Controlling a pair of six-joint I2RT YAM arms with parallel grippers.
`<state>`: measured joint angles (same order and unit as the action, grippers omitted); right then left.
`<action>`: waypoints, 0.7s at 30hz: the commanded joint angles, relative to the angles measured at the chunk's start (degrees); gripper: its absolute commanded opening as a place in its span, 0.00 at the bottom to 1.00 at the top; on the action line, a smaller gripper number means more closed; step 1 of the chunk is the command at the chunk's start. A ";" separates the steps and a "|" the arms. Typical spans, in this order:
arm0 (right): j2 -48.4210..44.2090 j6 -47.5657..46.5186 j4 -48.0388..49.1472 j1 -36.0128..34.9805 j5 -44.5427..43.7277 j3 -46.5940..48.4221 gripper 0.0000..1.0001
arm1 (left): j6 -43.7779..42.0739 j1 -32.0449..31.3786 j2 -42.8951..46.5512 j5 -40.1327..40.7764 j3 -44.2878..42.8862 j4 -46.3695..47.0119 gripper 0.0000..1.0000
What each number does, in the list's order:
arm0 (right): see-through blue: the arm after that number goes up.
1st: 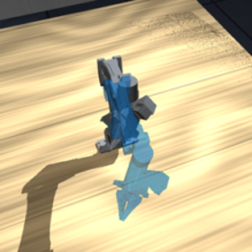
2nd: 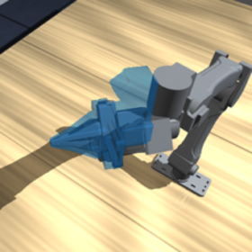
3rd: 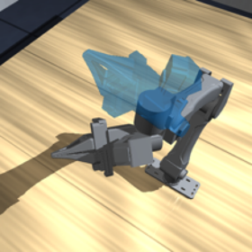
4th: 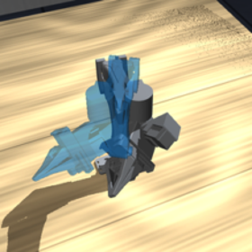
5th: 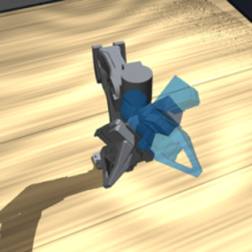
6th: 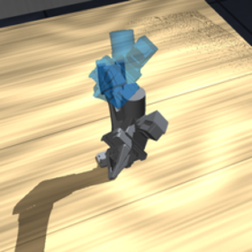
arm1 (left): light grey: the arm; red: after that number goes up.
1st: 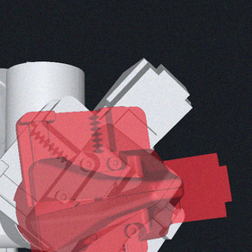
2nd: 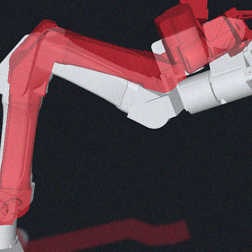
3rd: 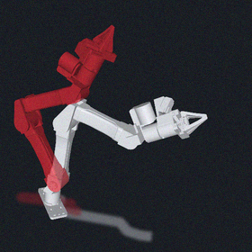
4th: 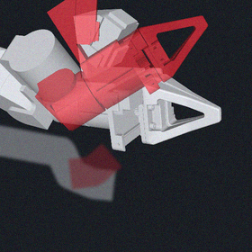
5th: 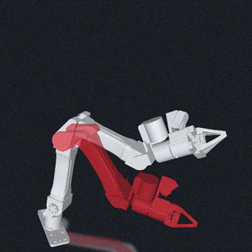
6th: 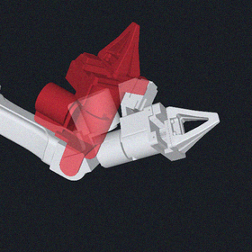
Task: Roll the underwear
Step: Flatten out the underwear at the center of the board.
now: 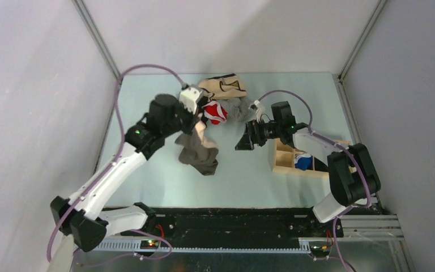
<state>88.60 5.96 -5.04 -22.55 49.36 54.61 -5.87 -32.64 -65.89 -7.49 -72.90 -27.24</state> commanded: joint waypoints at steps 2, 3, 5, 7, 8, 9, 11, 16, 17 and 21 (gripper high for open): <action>3.98 3.48 3.30 -1.80 -5.87 2.46 0.87 | 10.62 4.90 0.33 16.50 16.58 4.21 0.00; 5.17 3.16 2.76 -3.07 -6.26 3.65 0.87 | 12.64 5.85 -0.07 16.78 18.20 3.91 0.00; 7.39 2.37 1.44 -5.20 -7.38 5.02 0.86 | 15.92 6.79 -1.46 18.11 19.24 1.85 0.00; 9.83 2.53 1.22 -7.40 -9.33 7.48 0.83 | 18.68 7.49 -1.33 19.56 21.28 0.96 0.00; 10.71 3.42 1.69 -7.94 -10.66 8.03 0.81 | 19.13 7.59 -0.16 20.02 23.17 1.58 0.00; 12.50 4.00 2.00 -8.85 -11.38 9.26 0.79 | 19.69 7.66 0.48 20.39 23.91 1.93 0.00; 15.28 6.20 2.91 -9.70 -13.48 11.54 0.76 | 19.86 7.69 1.65 21.39 25.31 2.27 0.00; 22.29 8.74 3.59 -10.92 -15.85 18.12 0.72 | 19.65 8.02 2.81 21.29 26.33 3.10 0.00; 24.40 9.28 3.79 -10.98 -15.60 19.93 0.72 | 19.60 8.07 2.83 21.18 26.41 3.39 0.00; 29.51 9.57 5.39 -11.25 -12.13 23.86 0.71 | 19.21 8.11 2.49 20.90 26.35 3.75 0.00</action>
<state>114.52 14.17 -2.81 -33.32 35.46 74.04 12.12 -24.93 -64.58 12.10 -46.68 -26.35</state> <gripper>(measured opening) 0.726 0.017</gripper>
